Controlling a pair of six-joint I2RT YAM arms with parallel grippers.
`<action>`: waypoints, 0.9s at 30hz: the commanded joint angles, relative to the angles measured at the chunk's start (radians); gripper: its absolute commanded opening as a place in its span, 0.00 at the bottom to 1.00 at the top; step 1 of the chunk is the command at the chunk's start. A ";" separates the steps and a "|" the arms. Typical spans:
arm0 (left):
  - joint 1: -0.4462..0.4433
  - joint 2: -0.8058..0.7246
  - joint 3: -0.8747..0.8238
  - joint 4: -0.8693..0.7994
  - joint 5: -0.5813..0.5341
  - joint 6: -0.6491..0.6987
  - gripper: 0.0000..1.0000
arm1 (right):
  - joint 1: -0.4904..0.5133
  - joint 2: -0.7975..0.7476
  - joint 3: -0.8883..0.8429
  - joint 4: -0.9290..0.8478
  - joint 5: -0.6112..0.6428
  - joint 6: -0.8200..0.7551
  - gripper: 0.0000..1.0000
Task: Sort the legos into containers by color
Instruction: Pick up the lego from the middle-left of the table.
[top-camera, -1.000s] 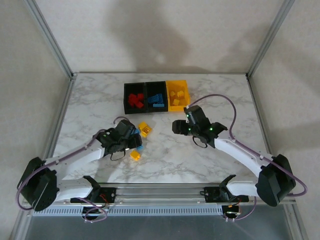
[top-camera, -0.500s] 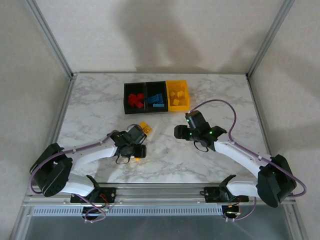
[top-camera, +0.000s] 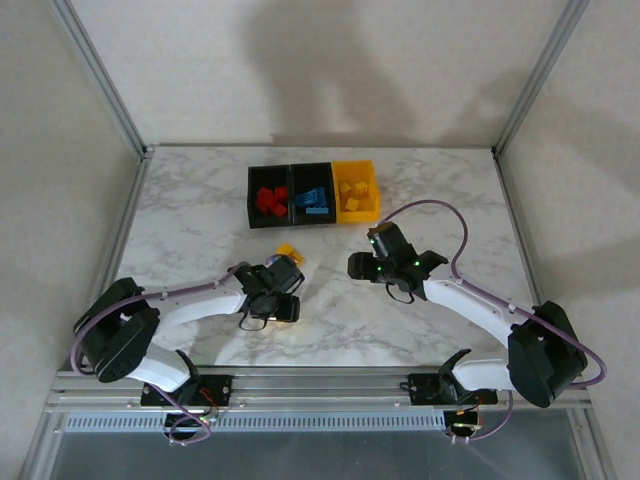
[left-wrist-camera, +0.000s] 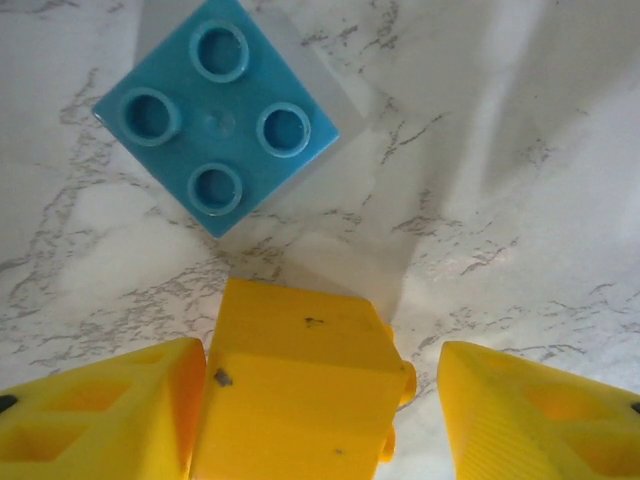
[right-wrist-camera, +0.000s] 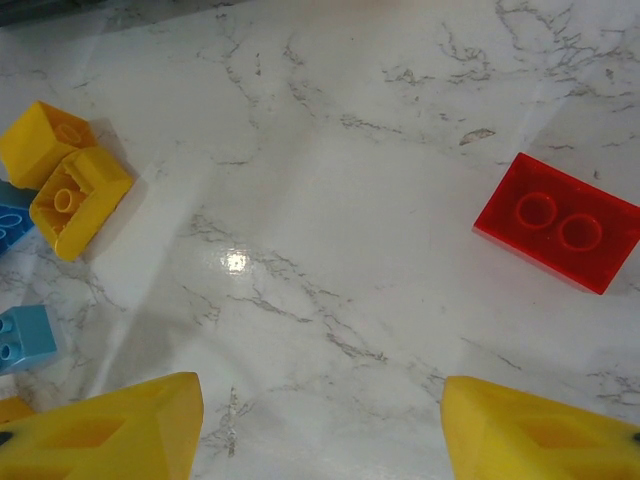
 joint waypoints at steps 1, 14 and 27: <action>-0.012 0.030 0.035 -0.025 -0.028 0.022 0.54 | 0.009 -0.006 -0.015 -0.012 0.023 0.007 0.64; -0.028 -0.016 0.117 -0.055 -0.050 -0.022 0.34 | -0.013 -0.076 -0.036 -0.026 0.054 0.007 0.64; -0.018 0.190 0.534 0.004 -0.127 -0.008 0.32 | -0.110 -0.316 -0.142 -0.054 0.031 0.067 0.65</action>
